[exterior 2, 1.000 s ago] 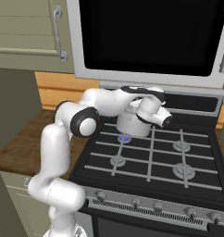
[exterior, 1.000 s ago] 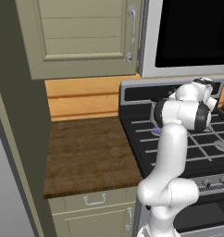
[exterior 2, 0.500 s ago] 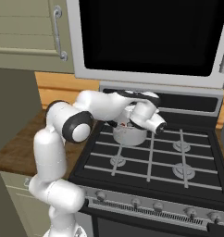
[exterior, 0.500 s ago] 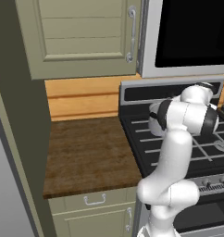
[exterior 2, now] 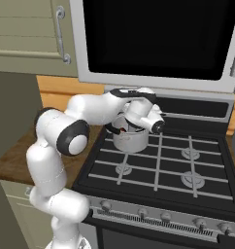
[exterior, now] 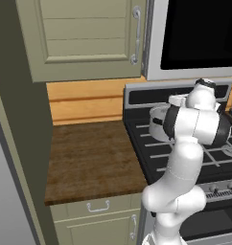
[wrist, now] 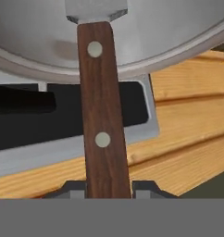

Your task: Put the bell pepper and avocado in the pot. Retrieve the spatula and lightly stir the vegetables in the pot.

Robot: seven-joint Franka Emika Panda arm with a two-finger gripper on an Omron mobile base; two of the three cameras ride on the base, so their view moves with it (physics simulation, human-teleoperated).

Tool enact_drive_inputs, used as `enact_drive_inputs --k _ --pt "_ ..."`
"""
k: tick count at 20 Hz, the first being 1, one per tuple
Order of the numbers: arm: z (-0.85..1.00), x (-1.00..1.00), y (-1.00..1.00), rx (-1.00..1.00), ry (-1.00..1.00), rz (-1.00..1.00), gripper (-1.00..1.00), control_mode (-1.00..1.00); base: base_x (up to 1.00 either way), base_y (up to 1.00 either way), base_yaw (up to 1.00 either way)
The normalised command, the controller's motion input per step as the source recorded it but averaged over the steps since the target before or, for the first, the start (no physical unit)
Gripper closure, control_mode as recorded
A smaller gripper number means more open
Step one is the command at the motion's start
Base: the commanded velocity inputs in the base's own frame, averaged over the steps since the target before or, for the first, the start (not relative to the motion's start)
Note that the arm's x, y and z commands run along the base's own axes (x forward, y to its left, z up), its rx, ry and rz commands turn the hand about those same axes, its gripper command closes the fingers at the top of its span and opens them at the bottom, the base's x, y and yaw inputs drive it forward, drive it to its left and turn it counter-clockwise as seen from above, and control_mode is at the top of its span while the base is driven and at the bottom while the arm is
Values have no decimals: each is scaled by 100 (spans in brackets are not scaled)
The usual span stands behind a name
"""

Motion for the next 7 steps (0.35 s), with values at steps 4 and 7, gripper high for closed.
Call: enact_drive_inputs --k 4,7 --pt "14 0 0 -2 -1 -5 100 -100 0 0 0" --pt "-5 -2 0 -7 0 -5 100 -100 0 0 0"
